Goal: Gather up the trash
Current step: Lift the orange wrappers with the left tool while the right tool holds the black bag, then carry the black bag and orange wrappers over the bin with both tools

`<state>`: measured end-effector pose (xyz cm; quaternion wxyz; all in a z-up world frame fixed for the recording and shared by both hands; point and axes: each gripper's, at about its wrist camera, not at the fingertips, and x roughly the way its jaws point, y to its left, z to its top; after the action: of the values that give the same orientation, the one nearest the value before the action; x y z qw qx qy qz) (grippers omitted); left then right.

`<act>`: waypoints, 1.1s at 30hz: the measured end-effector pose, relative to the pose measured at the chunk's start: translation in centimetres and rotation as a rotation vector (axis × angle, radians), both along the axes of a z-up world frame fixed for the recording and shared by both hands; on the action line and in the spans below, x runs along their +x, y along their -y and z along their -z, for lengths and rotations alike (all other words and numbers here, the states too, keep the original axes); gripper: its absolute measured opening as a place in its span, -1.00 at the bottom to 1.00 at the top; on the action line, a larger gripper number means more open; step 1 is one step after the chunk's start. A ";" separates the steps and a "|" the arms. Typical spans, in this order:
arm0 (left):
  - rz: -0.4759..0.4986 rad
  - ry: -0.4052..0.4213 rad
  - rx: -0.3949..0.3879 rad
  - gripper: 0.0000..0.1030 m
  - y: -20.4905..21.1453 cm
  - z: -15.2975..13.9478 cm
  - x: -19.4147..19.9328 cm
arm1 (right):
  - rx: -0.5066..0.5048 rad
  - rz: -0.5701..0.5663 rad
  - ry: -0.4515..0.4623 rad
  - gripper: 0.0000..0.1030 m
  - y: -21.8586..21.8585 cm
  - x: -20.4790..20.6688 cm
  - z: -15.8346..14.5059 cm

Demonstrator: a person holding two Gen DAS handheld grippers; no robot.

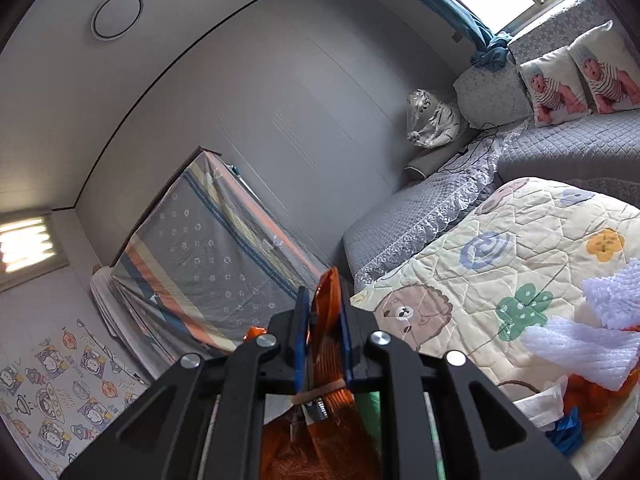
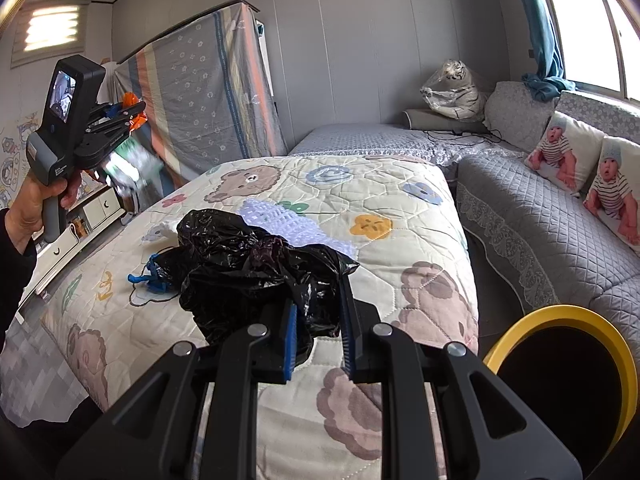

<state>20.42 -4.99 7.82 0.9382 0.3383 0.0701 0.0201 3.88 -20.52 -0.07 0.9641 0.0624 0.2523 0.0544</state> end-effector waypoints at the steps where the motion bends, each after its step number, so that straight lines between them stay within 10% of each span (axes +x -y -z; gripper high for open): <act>1: 0.012 -0.014 -0.014 -0.75 0.3 -0.2 0.0 | 0.001 0.004 0.001 -0.67 0.2 -0.1 0.0; 17: 0.233 -0.102 -0.088 -0.75 9.5 -1.6 -1.1 | 0.019 0.184 0.039 -0.67 6.5 -3.3 -0.3; 33: 0.621 -0.257 -0.112 -0.75 25.5 1.5 -6.8 | -0.033 0.613 -0.009 -0.67 17.3 -10.7 1.5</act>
<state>13.67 -30.46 6.32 0.9002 0.2912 0.0824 -0.3131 -6.78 -37.82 -1.61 0.9353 0.1201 0.2268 -0.2436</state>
